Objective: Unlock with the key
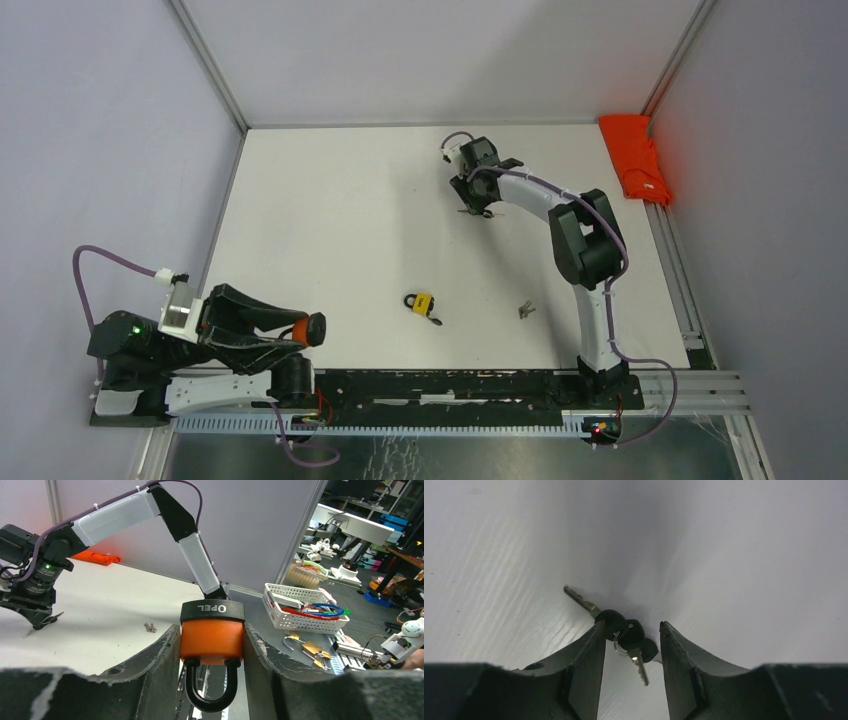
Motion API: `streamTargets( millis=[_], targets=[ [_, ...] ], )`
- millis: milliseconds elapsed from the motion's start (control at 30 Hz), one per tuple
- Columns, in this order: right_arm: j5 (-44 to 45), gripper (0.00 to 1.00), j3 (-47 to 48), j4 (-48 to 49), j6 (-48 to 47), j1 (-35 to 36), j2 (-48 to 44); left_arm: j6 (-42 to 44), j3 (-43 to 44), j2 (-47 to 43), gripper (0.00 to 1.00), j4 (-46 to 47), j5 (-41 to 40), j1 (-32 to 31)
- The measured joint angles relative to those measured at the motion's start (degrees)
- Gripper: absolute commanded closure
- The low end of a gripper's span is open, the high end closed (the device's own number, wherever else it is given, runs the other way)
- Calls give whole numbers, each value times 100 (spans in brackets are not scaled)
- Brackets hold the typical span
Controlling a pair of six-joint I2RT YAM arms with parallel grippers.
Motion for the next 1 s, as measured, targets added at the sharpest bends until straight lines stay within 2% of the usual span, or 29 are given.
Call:
streamTargets(
  millis=[400,500,600,700,900,1000],
  targets=[
    [-1014,52,160,-7,-437,-201,234,0,0,0,98,-2,-131,0],
    [-1182,60,160,-46,-498,-197,275,0,0,0,98,-9,-131,0],
    [-1272,78,160,-76,-557,-195,275,0,0,0,98,-24,-131,-2],
    [-1279,88,160,-92,-579,-197,278,0,0,0,98,-35,-131,0],
    [-1222,100,149,-90,-549,-195,278,0,0,0,98,-37,-131,0],
    [-1158,100,57,9,-459,-197,236,0,0,0,98,-35,-131,0]
  ],
)
